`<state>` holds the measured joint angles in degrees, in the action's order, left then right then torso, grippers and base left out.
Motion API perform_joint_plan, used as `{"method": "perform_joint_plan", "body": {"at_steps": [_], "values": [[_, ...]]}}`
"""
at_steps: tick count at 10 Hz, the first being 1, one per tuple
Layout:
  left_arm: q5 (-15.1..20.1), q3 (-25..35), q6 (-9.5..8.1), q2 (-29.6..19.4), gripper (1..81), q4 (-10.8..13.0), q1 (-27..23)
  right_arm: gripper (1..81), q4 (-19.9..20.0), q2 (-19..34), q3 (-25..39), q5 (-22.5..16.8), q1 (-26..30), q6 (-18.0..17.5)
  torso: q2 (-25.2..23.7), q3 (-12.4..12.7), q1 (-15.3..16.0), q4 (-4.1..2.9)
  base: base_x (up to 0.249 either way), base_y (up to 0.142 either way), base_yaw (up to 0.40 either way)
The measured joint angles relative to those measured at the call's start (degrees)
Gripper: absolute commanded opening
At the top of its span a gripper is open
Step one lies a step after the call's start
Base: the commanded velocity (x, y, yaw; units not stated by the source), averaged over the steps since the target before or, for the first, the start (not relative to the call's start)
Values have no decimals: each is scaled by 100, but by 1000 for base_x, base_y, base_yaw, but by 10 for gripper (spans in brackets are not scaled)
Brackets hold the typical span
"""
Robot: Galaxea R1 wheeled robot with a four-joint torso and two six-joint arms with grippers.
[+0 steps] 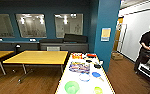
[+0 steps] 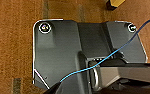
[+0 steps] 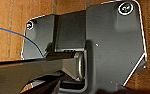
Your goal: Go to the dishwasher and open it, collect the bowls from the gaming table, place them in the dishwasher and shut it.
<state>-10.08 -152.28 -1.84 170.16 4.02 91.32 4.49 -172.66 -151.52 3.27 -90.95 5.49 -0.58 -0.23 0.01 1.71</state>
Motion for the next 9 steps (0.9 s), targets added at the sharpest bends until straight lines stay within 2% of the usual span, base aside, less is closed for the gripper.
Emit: {"method": "perform_joint_plan", "body": {"at_steps": [6,9], "values": [[-13,0,0,-1,811,0,-28,811,5,0,0,23,11,-17,-2,0,0,0,128,0,0],[-33,0,-13,-4,811,-61,-87,811,17,184,207,76,82,-41,5,-2,9,0,31,0,0]]}}
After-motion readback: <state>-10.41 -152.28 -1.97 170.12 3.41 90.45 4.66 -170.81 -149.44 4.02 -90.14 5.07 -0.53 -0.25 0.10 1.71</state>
